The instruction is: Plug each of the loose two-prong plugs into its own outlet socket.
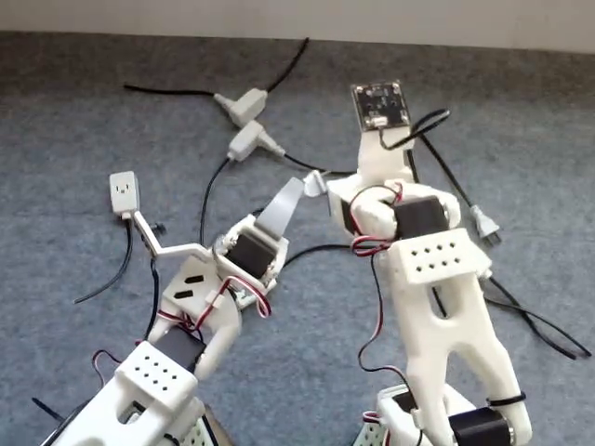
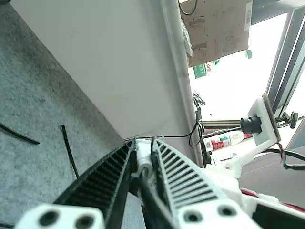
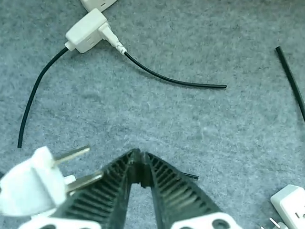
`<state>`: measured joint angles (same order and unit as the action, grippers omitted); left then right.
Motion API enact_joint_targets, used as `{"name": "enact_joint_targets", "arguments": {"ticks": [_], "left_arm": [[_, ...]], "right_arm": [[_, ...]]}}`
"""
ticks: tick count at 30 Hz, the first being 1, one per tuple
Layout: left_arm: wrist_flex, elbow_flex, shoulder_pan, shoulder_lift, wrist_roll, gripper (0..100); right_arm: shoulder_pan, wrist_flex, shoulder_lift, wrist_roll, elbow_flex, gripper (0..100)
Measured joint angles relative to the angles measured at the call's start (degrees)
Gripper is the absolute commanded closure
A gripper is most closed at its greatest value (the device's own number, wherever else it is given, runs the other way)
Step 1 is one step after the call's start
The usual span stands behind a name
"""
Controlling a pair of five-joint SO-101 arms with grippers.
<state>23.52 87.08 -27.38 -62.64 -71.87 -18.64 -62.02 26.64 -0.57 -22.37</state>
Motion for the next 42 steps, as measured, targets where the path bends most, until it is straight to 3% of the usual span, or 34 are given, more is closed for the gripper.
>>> {"name": "enact_joint_targets", "arguments": {"ticks": [28,35,42], "left_arm": [[0.00,0.00,-0.70,0.00,0.00,99],[0.00,0.00,-1.05,0.00,-0.18,99],[-14.42,-2.55,-6.51,0.00,1.85,99]], "right_arm": [[0.18,-5.98,-0.09,0.00,1.23,98.8],[7.03,-8.44,-0.09,0.44,1.23,94.4],[16.09,-14.33,-0.09,10.46,1.23,92.2]]}}
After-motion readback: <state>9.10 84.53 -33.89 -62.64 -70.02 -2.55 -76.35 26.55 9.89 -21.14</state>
